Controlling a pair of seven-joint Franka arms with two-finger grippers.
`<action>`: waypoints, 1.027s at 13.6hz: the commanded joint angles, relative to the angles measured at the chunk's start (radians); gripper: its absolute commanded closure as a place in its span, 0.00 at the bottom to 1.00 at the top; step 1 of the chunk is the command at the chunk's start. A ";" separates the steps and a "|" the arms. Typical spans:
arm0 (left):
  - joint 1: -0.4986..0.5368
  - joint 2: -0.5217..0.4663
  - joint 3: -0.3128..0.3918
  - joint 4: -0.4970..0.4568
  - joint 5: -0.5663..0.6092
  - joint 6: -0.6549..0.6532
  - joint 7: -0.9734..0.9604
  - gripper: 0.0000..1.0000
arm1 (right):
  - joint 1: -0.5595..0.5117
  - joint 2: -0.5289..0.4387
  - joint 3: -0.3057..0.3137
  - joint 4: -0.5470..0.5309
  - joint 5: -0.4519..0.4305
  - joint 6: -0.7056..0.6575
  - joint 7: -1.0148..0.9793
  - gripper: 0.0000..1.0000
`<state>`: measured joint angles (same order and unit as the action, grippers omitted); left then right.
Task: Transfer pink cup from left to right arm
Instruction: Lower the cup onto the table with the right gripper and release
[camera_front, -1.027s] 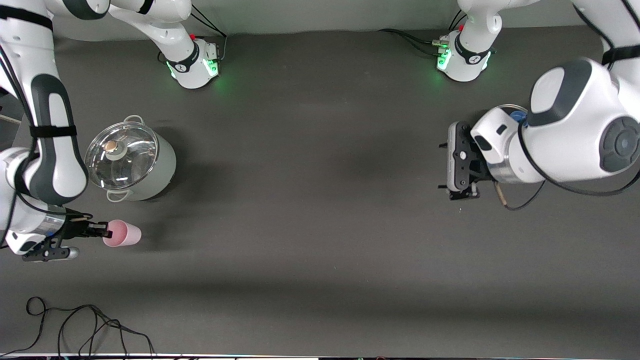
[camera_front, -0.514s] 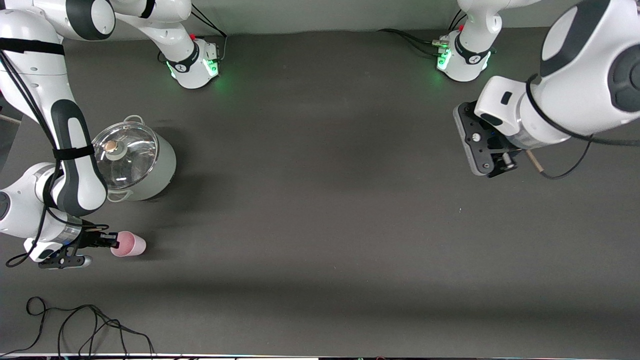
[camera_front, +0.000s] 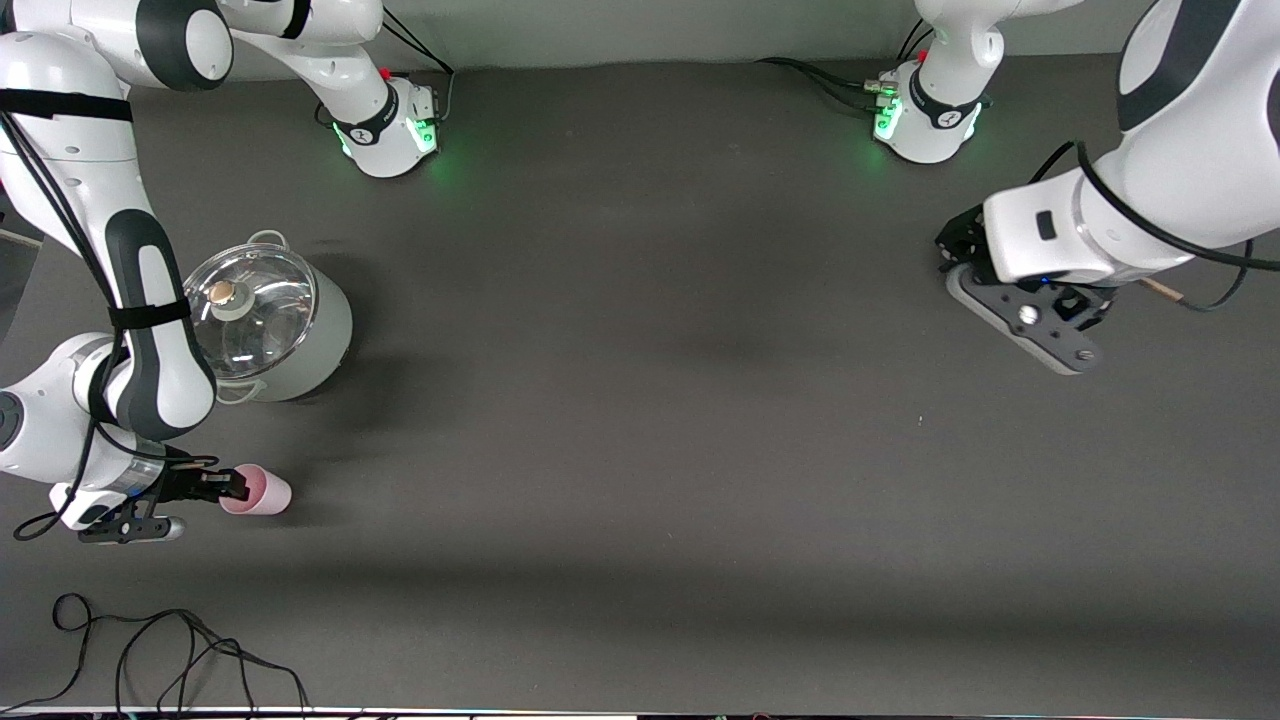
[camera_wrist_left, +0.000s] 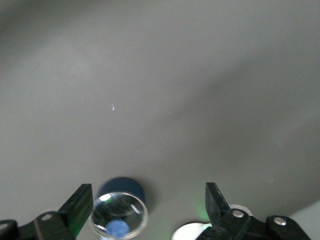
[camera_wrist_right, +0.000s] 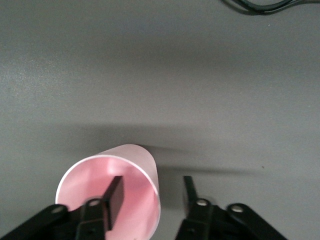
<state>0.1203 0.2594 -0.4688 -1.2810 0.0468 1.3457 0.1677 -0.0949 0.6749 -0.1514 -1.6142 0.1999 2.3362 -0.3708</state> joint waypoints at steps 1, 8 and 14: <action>-0.007 -0.005 0.042 0.017 0.019 -0.022 -0.222 0.00 | -0.006 -0.001 0.000 0.027 0.030 -0.052 -0.028 0.00; -0.010 0.003 0.134 0.064 0.137 -0.037 -0.221 0.00 | 0.003 -0.144 -0.023 0.076 -0.049 -0.328 -0.017 0.00; 0.004 0.008 0.133 0.045 0.127 -0.066 -0.234 0.00 | 0.017 -0.366 -0.031 0.102 -0.091 -0.644 0.054 0.00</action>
<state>0.1288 0.2671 -0.3346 -1.2438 0.1567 1.3030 -0.0436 -0.0928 0.3822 -0.1786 -1.4864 0.1300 1.7514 -0.3615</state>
